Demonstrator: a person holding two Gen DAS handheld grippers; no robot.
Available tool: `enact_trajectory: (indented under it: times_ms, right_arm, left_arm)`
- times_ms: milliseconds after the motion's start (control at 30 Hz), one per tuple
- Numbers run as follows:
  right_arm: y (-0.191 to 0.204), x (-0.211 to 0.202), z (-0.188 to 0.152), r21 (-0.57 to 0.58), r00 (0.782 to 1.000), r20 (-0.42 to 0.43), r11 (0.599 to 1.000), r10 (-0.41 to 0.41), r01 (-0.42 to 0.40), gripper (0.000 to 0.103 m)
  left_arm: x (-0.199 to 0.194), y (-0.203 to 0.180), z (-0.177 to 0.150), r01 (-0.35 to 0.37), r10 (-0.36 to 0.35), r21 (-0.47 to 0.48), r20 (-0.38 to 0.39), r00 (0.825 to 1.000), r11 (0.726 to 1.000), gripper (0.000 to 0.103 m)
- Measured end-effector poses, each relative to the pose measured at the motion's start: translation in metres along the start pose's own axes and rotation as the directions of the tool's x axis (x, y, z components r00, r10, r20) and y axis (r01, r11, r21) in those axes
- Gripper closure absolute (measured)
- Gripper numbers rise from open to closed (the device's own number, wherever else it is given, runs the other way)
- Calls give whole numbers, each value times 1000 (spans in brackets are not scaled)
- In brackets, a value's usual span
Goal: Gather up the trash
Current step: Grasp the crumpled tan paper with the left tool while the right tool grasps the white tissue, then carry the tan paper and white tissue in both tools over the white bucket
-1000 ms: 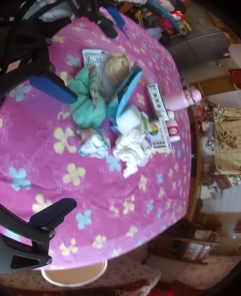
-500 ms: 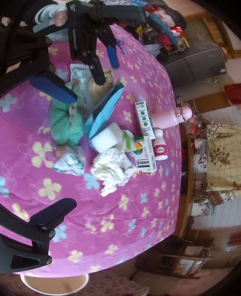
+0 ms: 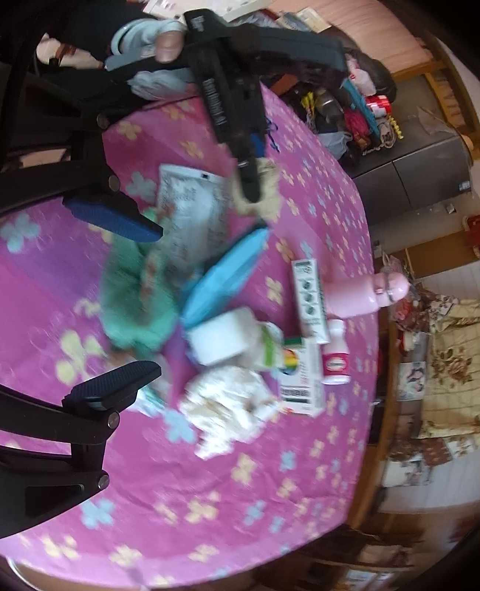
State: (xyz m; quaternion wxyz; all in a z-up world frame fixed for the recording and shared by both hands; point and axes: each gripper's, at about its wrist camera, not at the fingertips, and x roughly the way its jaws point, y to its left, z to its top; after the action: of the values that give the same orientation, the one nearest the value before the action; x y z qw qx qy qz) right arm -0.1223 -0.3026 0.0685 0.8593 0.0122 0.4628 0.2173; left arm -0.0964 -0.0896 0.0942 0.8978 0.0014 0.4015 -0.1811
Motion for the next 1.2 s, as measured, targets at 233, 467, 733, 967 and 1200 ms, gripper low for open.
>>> enact_trajectory:
  times_ms: [233,467,733,967,1200]
  right_arm:
    - [-14,26,-9,157,1000,-19,987,21,-18,30]
    - [3,29,-11,35,995,26,995,-94,93,58]
    - [-30,-17,-26,118,998,47,992,-42,36,42]
    - [-63,-1,-9,244,994,38,966,-102,90,42]
    - [-73,48,4,292,998,-31,954,-59,65,60]
  left_arm:
    - [-7,-3,-4,2,-2,-11,12,1000,1000,75]
    - [-20,-12,-4,2,-2,9,39,999,1000,75]
    - [-28,-21,-3,14,-15,28,60,998,1000,75]
    - [-24,-38,-4,39,-41,45,49,998,998,75]
    - [-21,-53,-3,40,-43,74,36,998,996,75]
